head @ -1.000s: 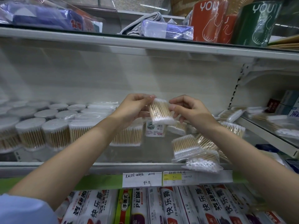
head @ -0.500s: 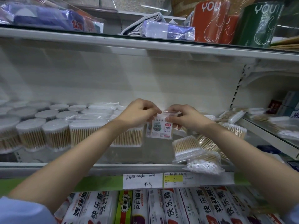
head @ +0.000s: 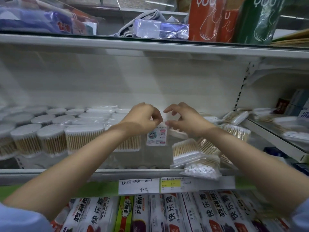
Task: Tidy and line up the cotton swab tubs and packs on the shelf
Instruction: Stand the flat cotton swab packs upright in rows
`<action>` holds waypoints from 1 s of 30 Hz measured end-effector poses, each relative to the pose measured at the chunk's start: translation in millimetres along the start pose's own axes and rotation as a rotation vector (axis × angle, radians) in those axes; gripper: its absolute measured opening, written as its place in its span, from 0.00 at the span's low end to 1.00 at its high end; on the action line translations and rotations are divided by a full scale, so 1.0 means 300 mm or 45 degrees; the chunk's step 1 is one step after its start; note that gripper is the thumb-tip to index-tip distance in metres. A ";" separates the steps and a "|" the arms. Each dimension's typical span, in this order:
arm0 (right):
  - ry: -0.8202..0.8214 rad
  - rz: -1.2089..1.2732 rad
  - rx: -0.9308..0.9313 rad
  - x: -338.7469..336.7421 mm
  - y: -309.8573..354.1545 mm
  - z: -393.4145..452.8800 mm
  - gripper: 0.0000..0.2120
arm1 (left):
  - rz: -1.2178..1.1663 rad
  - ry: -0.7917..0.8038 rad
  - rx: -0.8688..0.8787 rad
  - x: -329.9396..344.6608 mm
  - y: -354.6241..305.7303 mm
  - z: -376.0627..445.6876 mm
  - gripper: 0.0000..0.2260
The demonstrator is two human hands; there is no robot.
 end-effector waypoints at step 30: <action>0.174 0.646 0.076 -0.172 -0.084 -0.158 0.11 | -0.936 0.138 -0.248 0.107 -0.138 0.046 0.07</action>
Point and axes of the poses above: each hand's wrist, its own z-axis towards the middle knuckle, its own x-axis out of the palm, y = z × x, the point moved 5 cm from there along z, towards the middle knuckle, and after that the axes turned 7 degrees about z, right-handed, at the moved point
